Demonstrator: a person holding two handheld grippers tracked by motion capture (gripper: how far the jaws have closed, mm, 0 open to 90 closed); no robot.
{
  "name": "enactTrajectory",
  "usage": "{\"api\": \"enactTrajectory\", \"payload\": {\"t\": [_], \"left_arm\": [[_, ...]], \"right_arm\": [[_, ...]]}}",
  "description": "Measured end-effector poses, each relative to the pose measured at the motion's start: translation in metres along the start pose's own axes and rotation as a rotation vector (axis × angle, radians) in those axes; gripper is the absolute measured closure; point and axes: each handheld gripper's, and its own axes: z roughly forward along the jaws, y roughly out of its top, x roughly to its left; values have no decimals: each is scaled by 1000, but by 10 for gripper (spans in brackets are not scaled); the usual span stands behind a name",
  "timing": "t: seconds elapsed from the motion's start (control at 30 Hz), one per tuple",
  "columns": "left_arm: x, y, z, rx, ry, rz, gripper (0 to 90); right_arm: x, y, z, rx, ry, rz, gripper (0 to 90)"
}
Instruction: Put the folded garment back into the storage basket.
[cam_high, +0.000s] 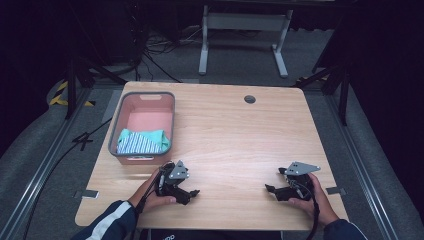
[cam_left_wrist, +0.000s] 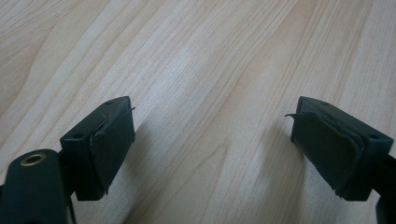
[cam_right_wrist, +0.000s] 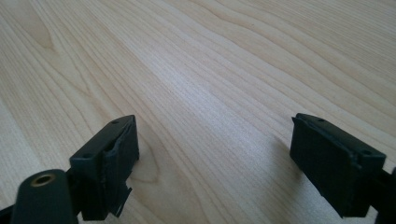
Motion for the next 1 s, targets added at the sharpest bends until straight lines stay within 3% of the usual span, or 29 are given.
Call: {"api": "enactTrajectory", "payload": {"t": [1.0], "left_arm": [[-1, 3, 3, 14, -3, 0, 75]], "right_arm": [[0, 0, 0, 0, -2, 5, 159]]}}
